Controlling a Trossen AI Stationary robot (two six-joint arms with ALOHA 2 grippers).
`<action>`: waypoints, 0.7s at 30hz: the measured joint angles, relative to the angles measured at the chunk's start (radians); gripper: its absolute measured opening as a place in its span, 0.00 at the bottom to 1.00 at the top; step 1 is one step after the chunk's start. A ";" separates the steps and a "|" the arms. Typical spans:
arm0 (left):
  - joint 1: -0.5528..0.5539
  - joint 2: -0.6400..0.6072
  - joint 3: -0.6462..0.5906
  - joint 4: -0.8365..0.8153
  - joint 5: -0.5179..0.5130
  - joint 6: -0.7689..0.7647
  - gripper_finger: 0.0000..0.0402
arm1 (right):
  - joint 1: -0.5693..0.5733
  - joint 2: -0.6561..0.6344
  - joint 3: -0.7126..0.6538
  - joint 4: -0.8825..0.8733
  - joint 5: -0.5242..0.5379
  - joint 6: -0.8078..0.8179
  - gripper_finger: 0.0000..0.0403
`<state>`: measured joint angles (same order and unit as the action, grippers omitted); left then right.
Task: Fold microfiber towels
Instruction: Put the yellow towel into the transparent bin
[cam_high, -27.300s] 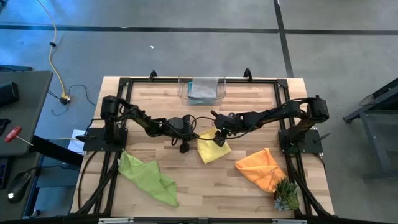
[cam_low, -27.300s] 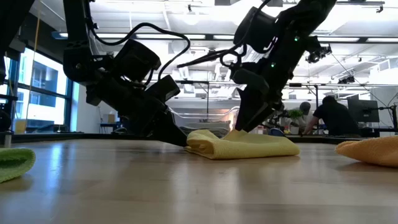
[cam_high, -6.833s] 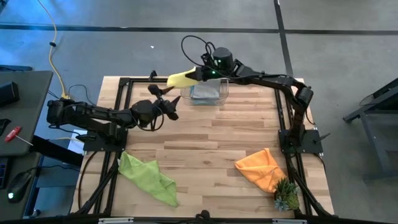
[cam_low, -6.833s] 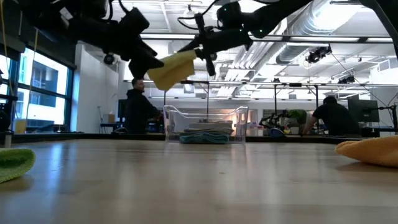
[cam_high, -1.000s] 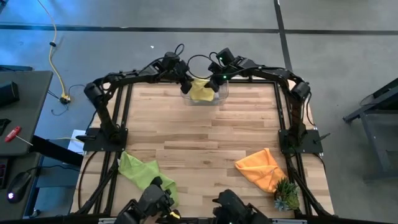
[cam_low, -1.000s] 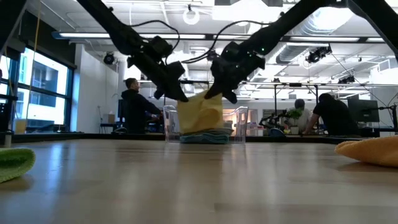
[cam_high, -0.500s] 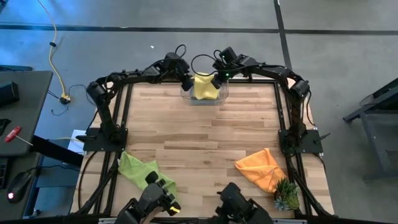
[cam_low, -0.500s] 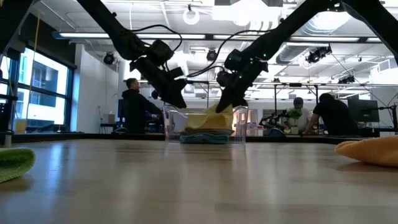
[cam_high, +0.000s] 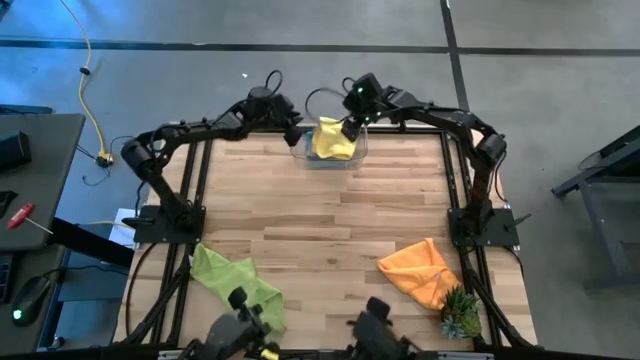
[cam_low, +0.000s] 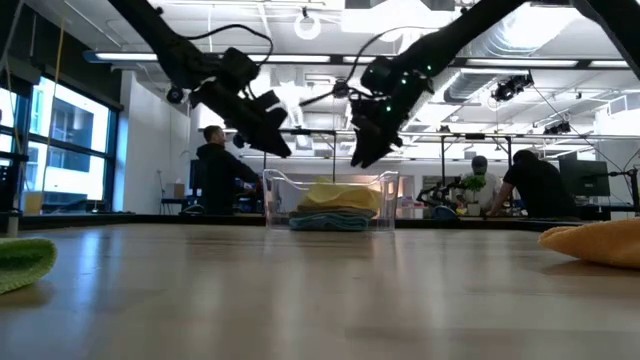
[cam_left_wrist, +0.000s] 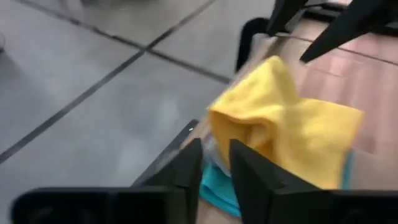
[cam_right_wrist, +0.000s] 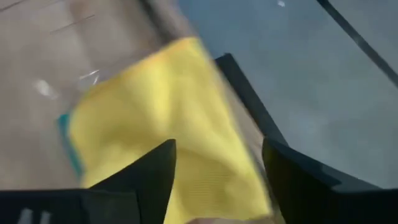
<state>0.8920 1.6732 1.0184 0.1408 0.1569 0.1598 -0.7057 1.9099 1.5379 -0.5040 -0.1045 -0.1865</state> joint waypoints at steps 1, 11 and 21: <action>-0.006 -0.022 -0.040 0.036 0.009 -0.003 0.14 | 0.021 0.000 0.000 -0.003 0.003 -0.025 0.54; -0.102 -0.273 -0.373 0.290 0.040 -0.069 0.02 | 0.093 0.140 0.000 0.187 0.087 -0.056 0.05; -0.133 -0.338 -0.406 0.277 -0.019 -0.076 0.00 | 0.117 0.210 0.000 0.211 -0.012 -0.091 0.01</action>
<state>0.7586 1.3354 0.6128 0.4179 0.1375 0.0835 -0.5888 2.1201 1.5375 -0.2927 -0.1168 -0.2778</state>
